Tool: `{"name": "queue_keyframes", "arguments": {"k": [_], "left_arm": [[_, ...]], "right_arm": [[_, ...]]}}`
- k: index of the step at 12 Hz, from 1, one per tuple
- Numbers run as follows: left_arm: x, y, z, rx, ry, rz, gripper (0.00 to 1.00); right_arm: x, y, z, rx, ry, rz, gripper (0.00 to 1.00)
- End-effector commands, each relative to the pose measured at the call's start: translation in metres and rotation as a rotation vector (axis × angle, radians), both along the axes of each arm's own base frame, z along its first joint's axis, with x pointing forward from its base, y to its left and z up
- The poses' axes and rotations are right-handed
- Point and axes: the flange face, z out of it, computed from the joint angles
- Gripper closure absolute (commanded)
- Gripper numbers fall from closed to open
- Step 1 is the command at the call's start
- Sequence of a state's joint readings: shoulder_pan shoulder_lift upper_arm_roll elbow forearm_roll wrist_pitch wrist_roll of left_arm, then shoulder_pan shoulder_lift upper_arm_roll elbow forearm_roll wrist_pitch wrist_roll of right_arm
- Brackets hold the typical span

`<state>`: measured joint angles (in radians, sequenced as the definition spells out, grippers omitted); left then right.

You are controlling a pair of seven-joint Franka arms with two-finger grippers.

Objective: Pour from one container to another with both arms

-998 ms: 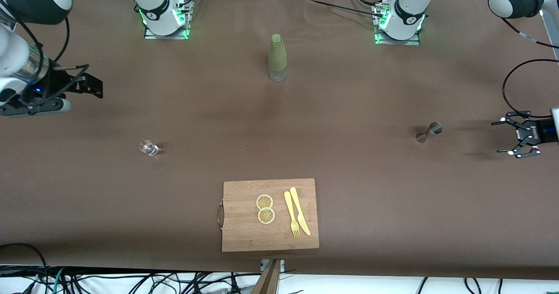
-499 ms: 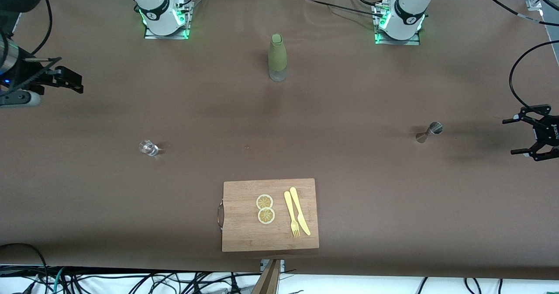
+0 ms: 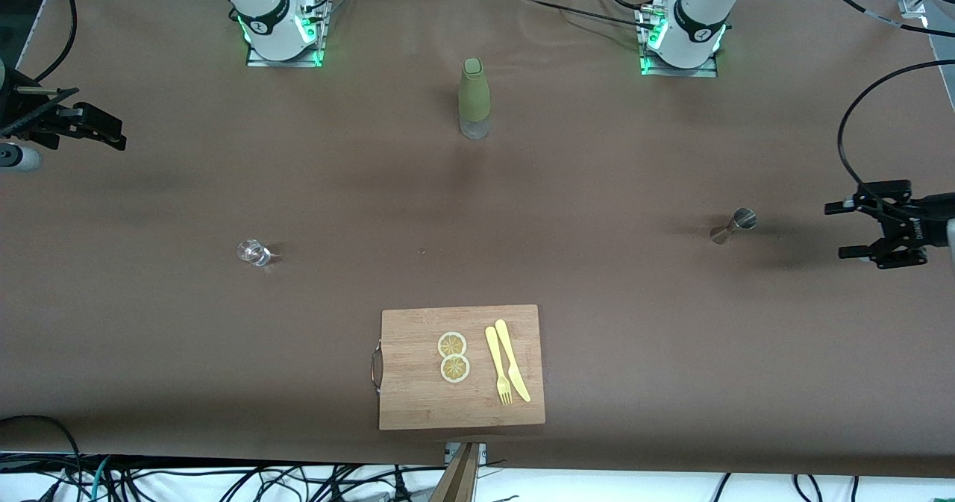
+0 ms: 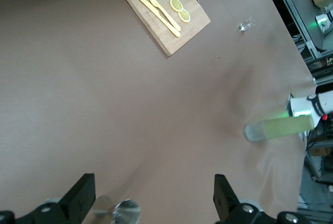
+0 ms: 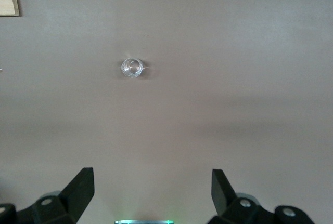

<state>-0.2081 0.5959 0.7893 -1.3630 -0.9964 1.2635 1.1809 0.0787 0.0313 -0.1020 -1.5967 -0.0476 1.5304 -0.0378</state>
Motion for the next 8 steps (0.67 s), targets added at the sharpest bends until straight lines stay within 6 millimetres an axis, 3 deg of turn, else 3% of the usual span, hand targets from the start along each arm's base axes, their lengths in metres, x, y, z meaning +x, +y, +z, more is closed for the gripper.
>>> {"name": "queue_keyframes", "arguments": {"k": [1,3,6,8], "left_arm": [[0.004,-0.027,0.019,0.054,0.074,0.044,0.00],[0.014,-0.062,0.035,0.090,0.129,0.084,0.00],[0.021,-0.079,0.049,0.184,0.166,0.151,0.00],[0.024,-0.105,0.057,0.264,0.194,0.154,0.00]], "right_arm": [[-0.005,0.002,0.005,0.035,0.005,-0.023,0.00],[-0.002,0.004,0.002,0.032,0.005,-0.020,0.00],[-0.001,0.001,0.001,0.032,0.005,-0.026,0.00],[-0.001,0.003,0.001,0.031,0.004,-0.021,0.00]]}}
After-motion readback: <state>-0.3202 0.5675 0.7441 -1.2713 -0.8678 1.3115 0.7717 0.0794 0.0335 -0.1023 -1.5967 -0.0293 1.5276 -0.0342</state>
